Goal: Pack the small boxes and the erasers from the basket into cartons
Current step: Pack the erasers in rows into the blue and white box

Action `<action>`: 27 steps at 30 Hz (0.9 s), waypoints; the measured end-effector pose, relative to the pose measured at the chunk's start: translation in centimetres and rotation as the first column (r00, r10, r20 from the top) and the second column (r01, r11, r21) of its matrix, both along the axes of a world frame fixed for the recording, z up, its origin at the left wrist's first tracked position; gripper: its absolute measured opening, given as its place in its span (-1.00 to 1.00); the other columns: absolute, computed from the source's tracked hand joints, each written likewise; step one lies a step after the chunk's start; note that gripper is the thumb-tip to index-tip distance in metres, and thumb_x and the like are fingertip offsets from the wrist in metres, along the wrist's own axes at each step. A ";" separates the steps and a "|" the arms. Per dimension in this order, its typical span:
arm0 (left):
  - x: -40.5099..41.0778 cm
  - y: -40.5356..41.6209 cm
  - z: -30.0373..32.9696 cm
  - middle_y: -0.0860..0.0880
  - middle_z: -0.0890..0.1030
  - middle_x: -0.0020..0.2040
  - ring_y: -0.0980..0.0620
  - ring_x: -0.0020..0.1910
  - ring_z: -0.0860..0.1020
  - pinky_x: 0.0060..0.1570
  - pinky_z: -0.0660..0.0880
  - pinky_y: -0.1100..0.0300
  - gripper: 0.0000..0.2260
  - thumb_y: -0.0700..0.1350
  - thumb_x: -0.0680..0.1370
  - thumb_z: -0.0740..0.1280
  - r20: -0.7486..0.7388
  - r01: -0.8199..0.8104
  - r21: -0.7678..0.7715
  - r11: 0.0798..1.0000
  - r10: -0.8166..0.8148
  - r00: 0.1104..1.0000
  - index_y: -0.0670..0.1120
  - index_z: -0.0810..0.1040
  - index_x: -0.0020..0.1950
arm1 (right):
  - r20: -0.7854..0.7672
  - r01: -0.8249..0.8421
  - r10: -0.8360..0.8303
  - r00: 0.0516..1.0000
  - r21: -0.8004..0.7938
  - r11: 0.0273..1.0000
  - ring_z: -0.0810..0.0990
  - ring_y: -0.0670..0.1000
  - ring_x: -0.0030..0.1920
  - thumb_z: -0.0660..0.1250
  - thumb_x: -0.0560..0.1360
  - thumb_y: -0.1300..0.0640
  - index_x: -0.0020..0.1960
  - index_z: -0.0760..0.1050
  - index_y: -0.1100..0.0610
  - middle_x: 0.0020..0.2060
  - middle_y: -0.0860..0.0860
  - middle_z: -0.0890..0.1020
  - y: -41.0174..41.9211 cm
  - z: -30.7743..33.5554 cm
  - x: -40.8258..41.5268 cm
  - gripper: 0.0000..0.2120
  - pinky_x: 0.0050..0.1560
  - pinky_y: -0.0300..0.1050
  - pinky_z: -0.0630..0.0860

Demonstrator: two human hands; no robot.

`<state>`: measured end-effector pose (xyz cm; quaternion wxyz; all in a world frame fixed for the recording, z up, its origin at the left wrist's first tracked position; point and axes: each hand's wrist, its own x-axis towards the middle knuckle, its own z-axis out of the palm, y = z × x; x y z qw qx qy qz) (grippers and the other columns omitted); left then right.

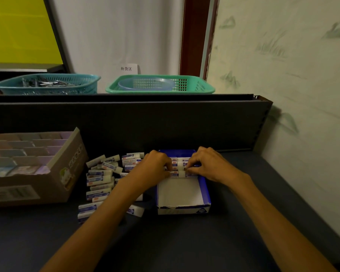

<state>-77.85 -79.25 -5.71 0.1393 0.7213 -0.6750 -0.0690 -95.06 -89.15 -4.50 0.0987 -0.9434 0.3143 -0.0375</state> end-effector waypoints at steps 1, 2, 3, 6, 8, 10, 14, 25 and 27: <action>0.0 0.0 0.0 -0.01 0.54 0.15 0.08 0.09 0.50 0.18 0.47 0.12 -0.82 -0.10 0.50 0.37 0.000 0.004 0.004 1.000 -0.004 1.000 -0.05 0.59 0.08 | 0.000 -0.009 0.009 1.000 -0.003 1.000 0.39 -0.09 0.08 0.36 0.49 -0.03 0.11 0.58 -0.08 0.07 -0.09 0.44 0.1 0.1 0.0 -0.79 0.13 -0.10 0.42; 0.0 0.0 0.0 -0.01 0.54 0.15 0.07 0.10 0.50 0.19 0.46 0.11 -0.82 -0.10 0.50 0.37 0.000 0.008 0.006 1.000 -0.008 1.000 -0.05 0.59 0.09 | -0.001 -0.021 0.021 1.000 -0.002 1.000 0.38 -0.12 0.05 0.35 0.50 -0.01 0.13 0.57 -0.07 0.07 -0.09 0.45 0.2 0.2 0.0 -0.79 0.11 -0.14 0.39; 0.1 0.0 0.0 -0.01 0.54 0.15 0.07 0.10 0.51 0.19 0.46 0.11 -0.82 -0.10 0.50 0.37 0.001 0.012 0.004 1.000 -0.012 1.000 -0.06 0.59 0.09 | -0.001 -0.034 0.034 0.999 0.004 0.999 0.37 -0.15 0.03 0.35 0.50 0.00 0.14 0.56 -0.06 0.08 -0.09 0.47 0.4 0.4 0.1 -0.79 0.10 -0.18 0.37; 0.2 0.0 0.0 -0.01 0.54 0.14 0.07 0.09 0.51 0.18 0.47 0.12 -0.83 -0.10 0.50 0.37 0.000 0.022 0.001 1.000 -0.022 1.000 -0.05 0.59 0.07 | -0.013 -0.057 0.057 0.998 0.032 0.998 0.36 -0.19 -0.01 0.34 0.52 0.04 0.15 0.55 -0.03 0.12 -0.06 0.51 0.7 0.8 0.2 -0.79 0.05 -0.23 0.34; 0.4 0.0 -0.1 -0.01 0.54 0.13 0.09 0.06 0.50 0.17 0.47 0.12 -0.85 -0.10 0.50 0.37 -0.008 0.024 0.007 1.000 -0.024 1.000 -0.04 0.58 0.05 | -0.021 -0.055 0.056 0.998 0.053 0.997 0.36 -0.20 -0.01 0.34 0.52 0.06 0.15 0.55 -0.01 0.14 -0.06 0.51 0.7 1.0 0.3 -0.79 0.03 -0.24 0.33; 0.5 0.0 -0.2 0.00 0.54 0.12 0.11 0.02 0.49 0.15 0.48 0.13 -0.87 -0.10 0.49 0.37 -0.018 0.028 0.002 1.000 -0.028 0.999 -0.04 0.58 0.03 | -0.028 -0.050 0.052 0.998 0.063 0.997 0.36 -0.20 -0.01 0.34 0.52 0.06 0.14 0.55 -0.01 0.14 -0.07 0.51 0.6 1.1 0.5 -0.80 0.02 -0.23 0.33; 0.6 0.1 -0.3 0.01 0.54 0.11 0.11 0.03 0.50 0.14 0.49 0.13 -0.88 -0.10 0.49 0.38 -0.035 0.032 -0.015 0.999 -0.033 0.999 -0.04 0.58 0.01 | -0.023 -0.032 0.034 0.999 0.072 0.997 0.36 -0.19 0.00 0.34 0.52 0.06 0.11 0.55 -0.01 0.12 -0.08 0.48 0.6 0.9 0.7 -0.82 0.04 -0.21 0.33; 0.2 0.5 -0.3 0.03 0.47 0.15 0.10 0.07 0.44 0.07 0.39 0.22 -0.81 -0.02 0.47 0.39 0.034 -0.015 -0.051 0.999 0.016 0.999 0.01 0.55 0.07 | -0.015 -0.023 0.023 1.000 -0.007 1.000 0.40 -0.14 0.04 0.37 0.49 0.03 0.08 0.57 -0.02 0.08 -0.08 0.51 1.0 0.5 0.6 -0.83 0.10 -0.14 0.41; 0.1 0.7 0.0 0.03 0.45 0.16 0.08 0.10 0.42 0.04 0.38 0.21 -0.74 0.03 0.47 0.38 0.066 -0.030 -0.071 0.997 0.034 0.997 0.03 0.51 0.13 | -0.014 -0.016 0.016 1.000 -0.031 0.999 0.40 -0.13 0.04 0.37 0.49 0.01 0.09 0.57 -0.03 0.09 -0.08 0.50 1.2 0.4 0.6 -0.81 0.09 -0.15 0.41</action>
